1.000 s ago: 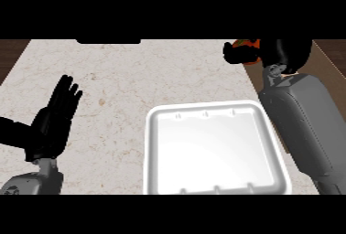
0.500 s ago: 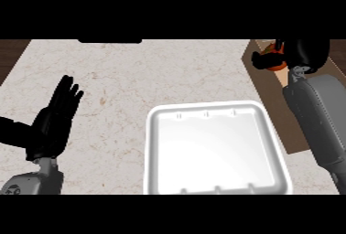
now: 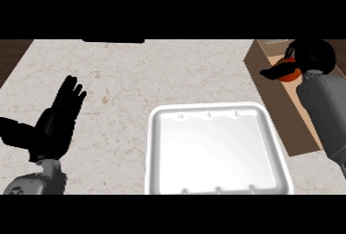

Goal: Pick the tomato from the tray and place it in the cardboard box

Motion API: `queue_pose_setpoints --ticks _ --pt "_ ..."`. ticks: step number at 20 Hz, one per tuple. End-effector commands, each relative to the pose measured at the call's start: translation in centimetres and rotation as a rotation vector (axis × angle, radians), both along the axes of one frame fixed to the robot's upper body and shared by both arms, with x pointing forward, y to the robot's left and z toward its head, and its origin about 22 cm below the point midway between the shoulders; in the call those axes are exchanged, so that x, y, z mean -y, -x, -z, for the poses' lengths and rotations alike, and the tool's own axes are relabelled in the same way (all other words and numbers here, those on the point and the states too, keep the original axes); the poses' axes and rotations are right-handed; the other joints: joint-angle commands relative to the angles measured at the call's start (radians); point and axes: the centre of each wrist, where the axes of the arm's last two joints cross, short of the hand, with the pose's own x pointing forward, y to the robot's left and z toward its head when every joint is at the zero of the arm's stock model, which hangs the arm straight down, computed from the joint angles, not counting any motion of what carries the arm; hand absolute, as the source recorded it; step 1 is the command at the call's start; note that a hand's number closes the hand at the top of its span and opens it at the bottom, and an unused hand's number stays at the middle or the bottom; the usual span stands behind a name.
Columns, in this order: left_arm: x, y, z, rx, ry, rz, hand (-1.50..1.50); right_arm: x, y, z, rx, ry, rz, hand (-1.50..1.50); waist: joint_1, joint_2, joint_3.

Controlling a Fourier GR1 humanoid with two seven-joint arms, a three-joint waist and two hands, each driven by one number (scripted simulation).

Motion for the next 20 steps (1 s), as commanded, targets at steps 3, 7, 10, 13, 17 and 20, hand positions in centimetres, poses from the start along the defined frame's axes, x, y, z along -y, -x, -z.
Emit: queue_pose_setpoints --ticks 3,7,10,13,17,20 --pt "0.2 -0.5 0.6 -0.005 -0.003 -0.018 0.0 2.8 1.0 2.2 0.265 -0.055 -0.049 -1.5 -0.013 0.01 0.01" --pt "-0.3 0.0 0.8 -0.006 -0.008 -0.009 0.0 2.7 0.2 -1.6 0.545 -0.155 -0.108 -1.5 -0.014 0.007 0.01" --pt "-0.8 0.1 0.6 -0.012 -0.004 -0.01 0.0 2.0 0.0 -2.4 0.605 -0.328 -0.104 -1.5 -0.017 0.003 0.009" --pt "-1.0 -0.1 -0.2 -0.004 -0.009 -0.001 0.0 2.3 0.1 -2.8 0.665 -0.523 -0.055 -1.5 -0.023 0.001 0.01" --pt "-1.2 0.2 0.6 -0.031 0.005 -0.042 0.0 3.2 0.8 -4.3 0.752 -0.774 -0.051 -1.5 -0.042 -0.005 0.009" --pt "-1.1 0.1 0.4 0.01 -0.009 -0.025 0.0 5.5 1.9 -2.8 0.817 -0.841 -0.028 -1.5 -0.032 0.0 0.009"
